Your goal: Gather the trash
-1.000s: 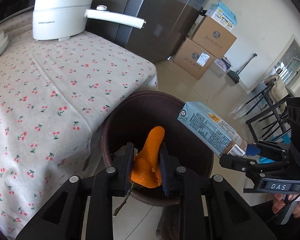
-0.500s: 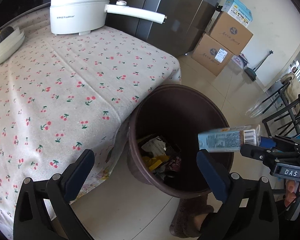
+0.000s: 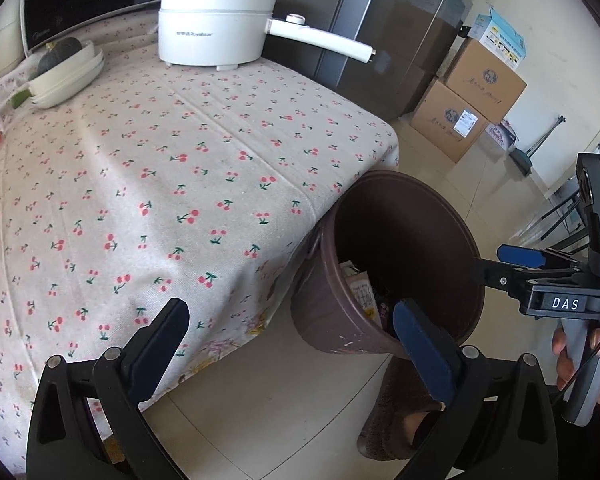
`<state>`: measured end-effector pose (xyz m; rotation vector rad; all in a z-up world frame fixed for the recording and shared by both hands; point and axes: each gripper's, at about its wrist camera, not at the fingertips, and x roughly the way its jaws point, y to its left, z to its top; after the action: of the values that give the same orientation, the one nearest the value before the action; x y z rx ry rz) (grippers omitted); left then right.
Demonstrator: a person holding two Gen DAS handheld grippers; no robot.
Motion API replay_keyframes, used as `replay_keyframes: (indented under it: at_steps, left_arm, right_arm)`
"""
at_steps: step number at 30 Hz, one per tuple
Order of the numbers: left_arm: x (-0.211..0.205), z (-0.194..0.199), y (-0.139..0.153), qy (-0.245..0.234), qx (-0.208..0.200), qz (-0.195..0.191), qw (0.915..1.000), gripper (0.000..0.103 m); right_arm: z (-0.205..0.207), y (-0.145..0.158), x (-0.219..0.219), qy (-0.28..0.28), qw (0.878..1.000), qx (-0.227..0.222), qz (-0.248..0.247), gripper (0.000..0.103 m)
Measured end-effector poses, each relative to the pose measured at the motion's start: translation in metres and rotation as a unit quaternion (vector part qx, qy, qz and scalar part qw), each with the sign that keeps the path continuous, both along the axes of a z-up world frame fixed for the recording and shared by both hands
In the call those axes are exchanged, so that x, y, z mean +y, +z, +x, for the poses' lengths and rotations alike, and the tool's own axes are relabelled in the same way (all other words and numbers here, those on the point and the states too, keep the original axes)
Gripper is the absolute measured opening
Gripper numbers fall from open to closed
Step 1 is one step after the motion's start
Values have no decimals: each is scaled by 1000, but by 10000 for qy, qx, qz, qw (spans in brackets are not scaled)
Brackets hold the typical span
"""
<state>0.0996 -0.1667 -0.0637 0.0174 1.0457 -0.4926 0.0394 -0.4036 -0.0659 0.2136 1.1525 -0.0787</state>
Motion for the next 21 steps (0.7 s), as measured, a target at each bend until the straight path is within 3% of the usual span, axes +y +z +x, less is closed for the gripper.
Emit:
replay_keyframes:
  at_steps: [10,15,21]
  left_arm:
    - [32,-17,13,398,-260,150,9988,103]
    - [45,-36,28,581,-563,220,9965,103]
    - [67,-59,37,927,-601,81,9938,103]
  right_arm:
    - [-1,1,28,127,9992,-73,-370,102]
    - [-13,17,37,-42,9945,-585,-868,102]
    - [-40,37,59,-45,9850,-1236,-1202,102]
